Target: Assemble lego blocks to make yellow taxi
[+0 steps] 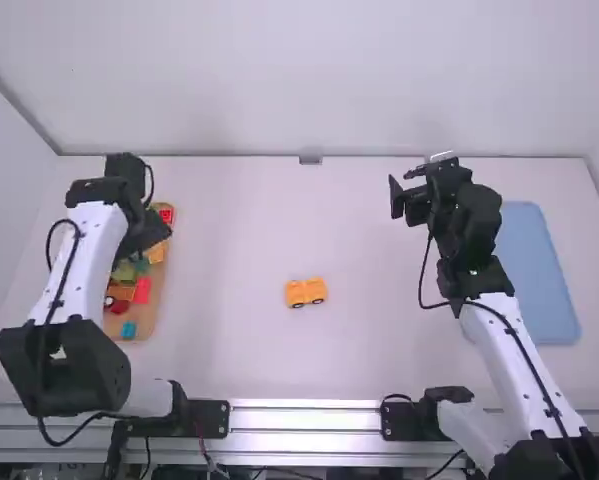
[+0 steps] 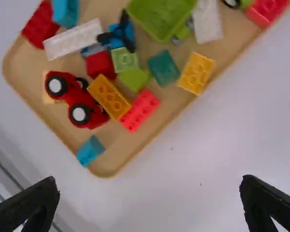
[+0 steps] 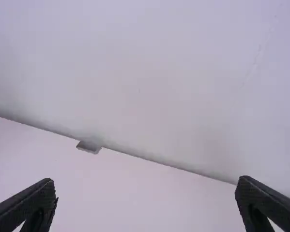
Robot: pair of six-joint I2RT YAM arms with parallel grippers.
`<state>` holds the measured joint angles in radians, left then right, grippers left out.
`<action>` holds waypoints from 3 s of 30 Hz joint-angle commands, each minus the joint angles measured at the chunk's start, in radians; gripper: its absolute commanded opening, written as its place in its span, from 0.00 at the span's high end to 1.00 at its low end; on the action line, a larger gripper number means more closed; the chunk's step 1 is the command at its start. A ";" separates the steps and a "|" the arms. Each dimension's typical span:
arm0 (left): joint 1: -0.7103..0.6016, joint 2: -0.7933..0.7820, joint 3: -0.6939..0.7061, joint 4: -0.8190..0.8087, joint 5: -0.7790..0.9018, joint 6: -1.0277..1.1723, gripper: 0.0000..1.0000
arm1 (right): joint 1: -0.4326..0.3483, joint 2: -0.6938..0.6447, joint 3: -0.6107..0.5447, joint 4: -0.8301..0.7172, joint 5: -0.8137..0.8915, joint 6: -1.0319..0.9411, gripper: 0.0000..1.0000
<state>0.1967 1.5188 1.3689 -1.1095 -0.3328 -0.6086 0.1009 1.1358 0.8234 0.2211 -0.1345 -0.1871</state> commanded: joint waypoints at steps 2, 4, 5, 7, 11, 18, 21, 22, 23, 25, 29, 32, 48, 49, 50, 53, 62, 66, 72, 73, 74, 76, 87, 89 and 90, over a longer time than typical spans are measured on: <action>0.061 -0.018 -0.002 -0.007 0.006 -0.031 0.01 | 0.005 0.003 0.039 0.003 0.000 0.003 0.02; 0.101 -0.018 -0.002 -0.013 0.006 -0.031 0.01 | 0.005 0.003 0.039 0.005 0.000 0.003 0.01; 0.144 -0.018 -0.002 -0.020 0.006 -0.032 0.01 | 0.005 0.003 0.039 0.006 0.000 0.003 0.02; 0.171 -0.018 -0.003 -0.023 0.007 -0.032 0.01 | 0.005 0.003 0.039 0.007 0.001 0.003 0.01; 0.238 -0.018 -0.020 -0.019 0.020 -0.031 0.01 | 0.005 0.003 0.039 0.007 0.000 0.003 0.01; 0.367 -0.018 -0.033 -0.031 -0.005 -0.014 0.01 | 0.005 0.003 0.039 0.011 0.000 0.003 0.01; 0.436 -0.018 -0.033 -0.028 0.028 0.042 0.01 | 0.005 0.003 0.039 0.011 0.000 0.003 0.01; 0.475 -0.018 -0.034 -0.022 0.060 0.070 0.01 | 0.005 0.003 0.039 0.011 0.001 0.003 0.01; 0.500 -0.018 -0.034 -0.017 0.081 0.093 0.01 | 0.005 0.003 0.039 0.011 0.000 0.003 0.01; 0.560 -0.018 -0.035 -0.011 0.138 0.155 0.01 | 0.005 0.003 0.039 0.011 0.001 0.004 0.01; 0.665 -0.017 -0.035 0.003 0.226 0.247 0.01 | 0.005 0.003 0.039 0.020 0.000 0.003 0.01; 0.744 -0.017 -0.035 0.010 0.282 0.311 0.01 | 0.005 0.003 0.039 0.030 0.001 0.003 0.01; 0.932 0.148 -0.035 0.078 0.471 0.669 0.00 | 0.005 0.003 0.039 0.044 0.000 0.004 0.02; 0.927 0.166 -0.035 0.077 0.471 0.670 0.01 | 0.005 0.003 0.039 0.045 0.000 0.004 0.01; 0.925 0.172 -0.035 0.076 0.471 0.670 0.02 | 0.005 0.003 0.039 0.045 0.000 0.004 0.01; 0.910 0.239 -0.035 0.071 0.471 0.688 0.12 | 0.005 0.003 0.039 0.045 0.000 0.004 0.01; 0.908 0.343 -0.047 0.095 0.447 0.689 0.40 | 0.005 0.003 0.039 0.052 0.000 0.006 0.01; 0.897 0.343 -0.092 0.171 0.425 0.689 0.33 | 0.005 0.003 0.039 0.052 0.000 0.006 0.01; 0.825 0.343 -0.127 0.241 0.377 0.697 0.33 | 0.005 0.003 0.039 0.052 0.000 0.007 0.02; 0.809 0.343 -0.127 0.249 0.366 0.695 0.34 | 0.005 0.003 0.039 0.052 0.000 0.007 0.02; 0.779 0.343 -0.127 0.261 0.366 0.707 0.34 | 0.005 0.003 0.039 0.052 0.001 0.007 0.02; 0.750 0.343 -0.127 0.278 0.363 0.710 0.34 | 0.005 0.003 0.039 0.051 0.000 0.007 0.01; 0.709 0.344 -0.151 0.317 0.279 0.665 0.42 | 0.005 0.003 0.039 0.034 0.000 0.003 0.02; 0.722 0.344 -0.166 0.332 0.279 0.675 0.43 | 0.005 0.003 0.039 0.034 0.000 0.004 0.02; 0.728 0.344 -0.175 0.345 0.281 0.689 0.42 | 0.005 0.003 0.039 0.034 0.000 0.004 0.01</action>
<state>0.9058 1.8534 1.2198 -0.7647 -0.0391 0.0700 0.1009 1.1358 0.8234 0.2546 -0.1341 -0.1867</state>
